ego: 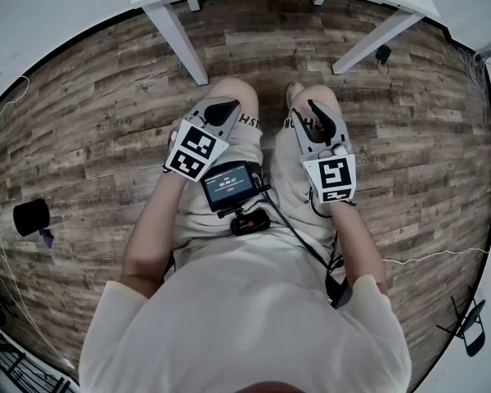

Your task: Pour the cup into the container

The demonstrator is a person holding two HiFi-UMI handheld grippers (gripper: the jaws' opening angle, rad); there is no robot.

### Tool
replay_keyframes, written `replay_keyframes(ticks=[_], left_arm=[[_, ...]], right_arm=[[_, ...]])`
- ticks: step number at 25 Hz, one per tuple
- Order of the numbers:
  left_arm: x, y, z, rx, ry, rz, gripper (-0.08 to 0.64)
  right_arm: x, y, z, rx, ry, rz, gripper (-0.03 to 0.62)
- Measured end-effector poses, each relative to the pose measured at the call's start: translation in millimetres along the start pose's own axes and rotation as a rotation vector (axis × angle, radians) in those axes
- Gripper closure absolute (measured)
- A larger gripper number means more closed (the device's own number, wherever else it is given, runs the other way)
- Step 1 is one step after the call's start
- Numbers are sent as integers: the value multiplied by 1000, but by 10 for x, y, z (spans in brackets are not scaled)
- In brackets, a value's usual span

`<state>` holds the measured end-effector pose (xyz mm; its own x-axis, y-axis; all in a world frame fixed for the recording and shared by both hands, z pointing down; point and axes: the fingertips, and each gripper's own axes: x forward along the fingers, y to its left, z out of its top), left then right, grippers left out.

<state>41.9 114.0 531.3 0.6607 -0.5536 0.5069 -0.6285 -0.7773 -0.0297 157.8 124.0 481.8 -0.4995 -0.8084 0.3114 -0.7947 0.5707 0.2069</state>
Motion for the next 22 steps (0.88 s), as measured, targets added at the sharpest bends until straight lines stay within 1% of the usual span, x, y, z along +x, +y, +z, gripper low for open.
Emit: replay_keyframes(ticks=[22], left_arm=[[6, -11, 2, -4, -2, -5, 550]], right_arm=[[-4, 3, -10, -7, 13, 0, 451]])
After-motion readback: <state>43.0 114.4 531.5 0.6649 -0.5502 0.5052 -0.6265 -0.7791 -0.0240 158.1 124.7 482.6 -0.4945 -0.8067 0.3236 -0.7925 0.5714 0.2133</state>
